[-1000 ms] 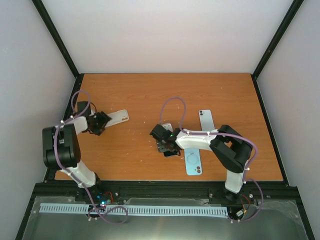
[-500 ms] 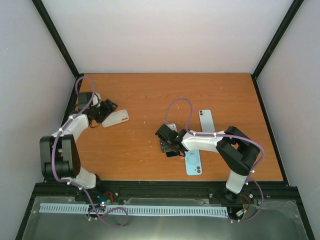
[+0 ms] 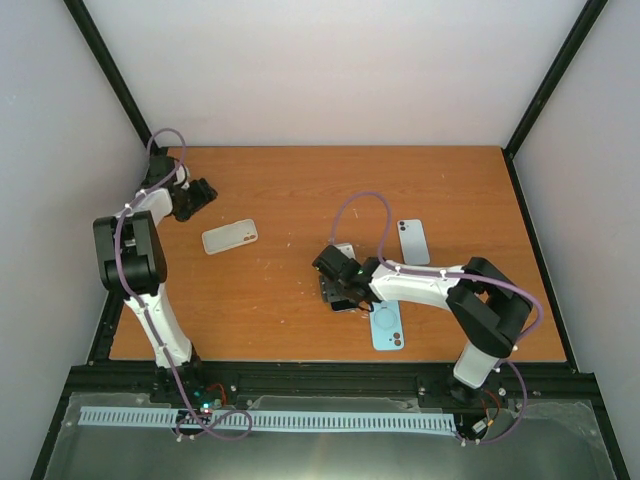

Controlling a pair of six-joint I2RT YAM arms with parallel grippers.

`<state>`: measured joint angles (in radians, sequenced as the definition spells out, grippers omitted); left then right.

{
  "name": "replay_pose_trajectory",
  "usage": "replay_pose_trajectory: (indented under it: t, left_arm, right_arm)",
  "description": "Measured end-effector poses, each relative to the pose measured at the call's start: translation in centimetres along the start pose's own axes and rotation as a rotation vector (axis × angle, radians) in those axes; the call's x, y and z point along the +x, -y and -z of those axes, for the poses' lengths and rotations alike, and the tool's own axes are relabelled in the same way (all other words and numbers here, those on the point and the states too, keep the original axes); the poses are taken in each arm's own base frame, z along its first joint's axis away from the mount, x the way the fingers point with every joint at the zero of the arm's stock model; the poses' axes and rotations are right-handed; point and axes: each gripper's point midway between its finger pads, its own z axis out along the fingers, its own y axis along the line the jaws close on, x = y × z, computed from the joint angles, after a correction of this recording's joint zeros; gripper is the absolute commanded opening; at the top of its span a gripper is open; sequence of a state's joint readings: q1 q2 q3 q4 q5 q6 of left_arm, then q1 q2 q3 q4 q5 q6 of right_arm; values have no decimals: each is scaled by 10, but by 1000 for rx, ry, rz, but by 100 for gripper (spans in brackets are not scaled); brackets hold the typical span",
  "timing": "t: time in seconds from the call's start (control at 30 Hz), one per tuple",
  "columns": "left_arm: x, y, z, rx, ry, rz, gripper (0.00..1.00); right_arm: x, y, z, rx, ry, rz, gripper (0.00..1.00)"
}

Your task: Put the phone into the phone case

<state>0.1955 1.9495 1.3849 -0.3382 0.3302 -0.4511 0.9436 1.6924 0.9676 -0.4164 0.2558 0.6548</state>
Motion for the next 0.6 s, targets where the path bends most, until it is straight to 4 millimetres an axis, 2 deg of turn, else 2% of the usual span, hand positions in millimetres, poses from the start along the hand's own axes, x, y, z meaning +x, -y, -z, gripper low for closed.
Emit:
replay_pose_trajectory:
  t: [0.13,0.37,0.5,0.6]
  left_arm:
    - [25,-12,-14,-14,-91,23,75]
    - [53,-13,-15,7,-192,34,70]
    - [80,-18,-18,9,-254,34,66]
    - [88,-16,-15,22,-270,35,63]
  right_arm:
    - [-1,1,3,4,6,-1,61]
    - [-14,2,19,-6,55,-12,61]
    - [-24,1,32,-24,98,-22,61]
    - [-26,4,39,-34,116,-26,61]
